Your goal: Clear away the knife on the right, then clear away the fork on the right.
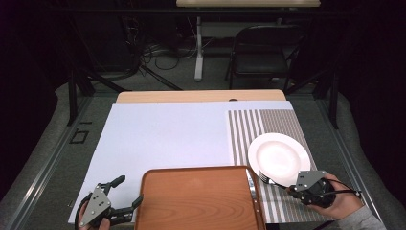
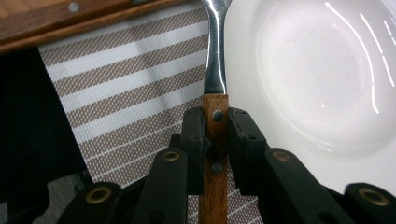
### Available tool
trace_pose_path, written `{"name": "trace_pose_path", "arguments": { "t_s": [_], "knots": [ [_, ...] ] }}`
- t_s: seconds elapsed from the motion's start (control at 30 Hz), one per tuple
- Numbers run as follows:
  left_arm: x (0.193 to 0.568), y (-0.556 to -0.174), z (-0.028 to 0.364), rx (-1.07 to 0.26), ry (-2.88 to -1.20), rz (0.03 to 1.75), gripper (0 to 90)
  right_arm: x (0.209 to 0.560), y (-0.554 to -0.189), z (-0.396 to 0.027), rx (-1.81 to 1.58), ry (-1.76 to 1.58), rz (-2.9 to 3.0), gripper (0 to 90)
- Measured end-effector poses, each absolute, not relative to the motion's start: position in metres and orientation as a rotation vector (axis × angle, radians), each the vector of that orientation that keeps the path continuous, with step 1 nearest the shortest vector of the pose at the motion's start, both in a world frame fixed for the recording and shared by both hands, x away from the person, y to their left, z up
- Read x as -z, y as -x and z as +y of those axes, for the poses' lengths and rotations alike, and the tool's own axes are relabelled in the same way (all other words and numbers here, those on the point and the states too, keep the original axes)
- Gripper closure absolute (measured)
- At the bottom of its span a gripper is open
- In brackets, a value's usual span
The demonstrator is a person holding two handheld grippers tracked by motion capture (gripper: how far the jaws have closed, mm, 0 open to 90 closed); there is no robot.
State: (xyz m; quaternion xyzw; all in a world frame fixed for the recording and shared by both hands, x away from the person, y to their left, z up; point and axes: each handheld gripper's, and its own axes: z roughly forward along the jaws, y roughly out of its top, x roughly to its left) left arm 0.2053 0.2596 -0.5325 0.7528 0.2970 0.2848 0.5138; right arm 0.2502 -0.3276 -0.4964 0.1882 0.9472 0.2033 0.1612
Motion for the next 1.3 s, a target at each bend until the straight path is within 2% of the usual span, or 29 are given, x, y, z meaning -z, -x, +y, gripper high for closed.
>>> {"name": "trace_pose_path", "arguments": {
  "t_s": [0.7,1.3],
  "knots": [
    [0.532,-0.205,0.26,-0.687,-1.811,0.714,15.6,0.477,-0.253,-0.334,-0.882,-1.13,2.536,77.2],
    [0.532,-0.205,0.259,-0.686,-1.808,0.715,15.6,0.461,-0.236,-0.322,-0.951,-1.387,2.386,77.2]
  ]
}}
